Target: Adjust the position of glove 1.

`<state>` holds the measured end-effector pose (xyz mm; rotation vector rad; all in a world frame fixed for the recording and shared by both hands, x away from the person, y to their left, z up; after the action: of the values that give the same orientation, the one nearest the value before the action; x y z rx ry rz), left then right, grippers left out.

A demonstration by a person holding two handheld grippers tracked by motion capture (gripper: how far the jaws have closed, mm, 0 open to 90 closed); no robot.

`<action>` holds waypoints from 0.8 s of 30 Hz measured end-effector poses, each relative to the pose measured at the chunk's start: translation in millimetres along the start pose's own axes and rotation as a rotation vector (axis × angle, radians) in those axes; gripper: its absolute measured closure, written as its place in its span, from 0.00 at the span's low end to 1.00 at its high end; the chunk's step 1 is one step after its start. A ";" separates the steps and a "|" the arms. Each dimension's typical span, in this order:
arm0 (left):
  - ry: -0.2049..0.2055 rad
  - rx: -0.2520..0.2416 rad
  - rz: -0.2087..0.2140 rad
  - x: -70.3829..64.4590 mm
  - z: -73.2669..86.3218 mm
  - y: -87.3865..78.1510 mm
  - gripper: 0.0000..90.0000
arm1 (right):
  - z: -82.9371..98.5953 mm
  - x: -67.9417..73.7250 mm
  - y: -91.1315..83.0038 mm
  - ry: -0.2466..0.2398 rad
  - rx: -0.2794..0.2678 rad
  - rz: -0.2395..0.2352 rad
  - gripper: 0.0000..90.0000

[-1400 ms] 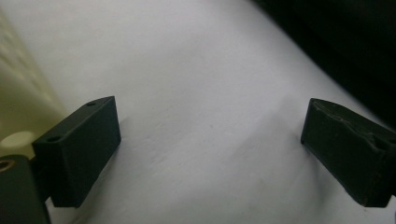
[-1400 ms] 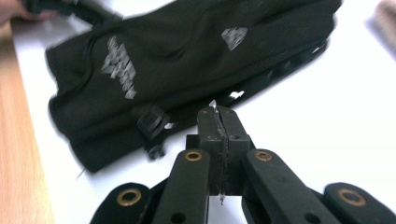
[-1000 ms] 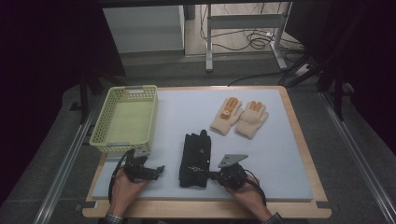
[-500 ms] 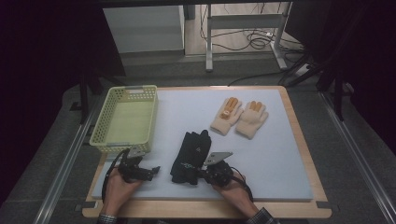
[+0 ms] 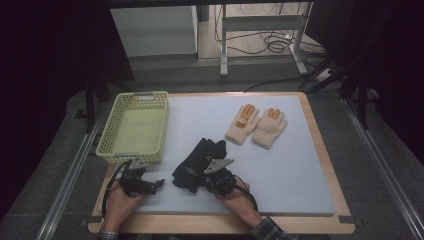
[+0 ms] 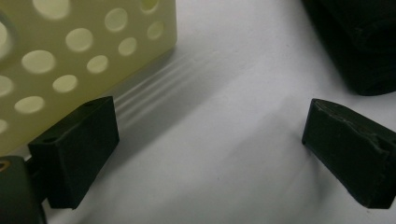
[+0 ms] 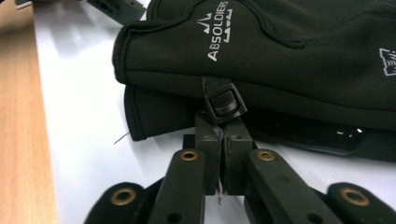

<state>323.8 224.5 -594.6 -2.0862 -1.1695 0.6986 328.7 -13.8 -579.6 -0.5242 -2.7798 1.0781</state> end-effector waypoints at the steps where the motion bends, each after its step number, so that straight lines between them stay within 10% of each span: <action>1: 0.014 -0.004 0.006 -2.3 -0.6 -0.1 0.07 | 1.0 0.0 -1.9 -0.001 0.003 -0.004 0.93; 24: 0.011 -0.020 0.030 -9.9 -2.1 8.2 0.01 | 60.9 -74.2 -87.7 0.102 0.032 0.271 0.46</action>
<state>325.1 212.0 -598.0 -2.1259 -1.1457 0.6916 359.9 -139.1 -564.4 -0.9456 -2.6524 1.1066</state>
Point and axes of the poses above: each handheld gripper's, and its own axes: y roughly forward along the jaws, z roughly out of its underside, x roughly to its left, the point moved 6 cm from there along y, roughly forward along the jaws, and after that the axes turned 8 degrees about -y, right-handed, at the moved point
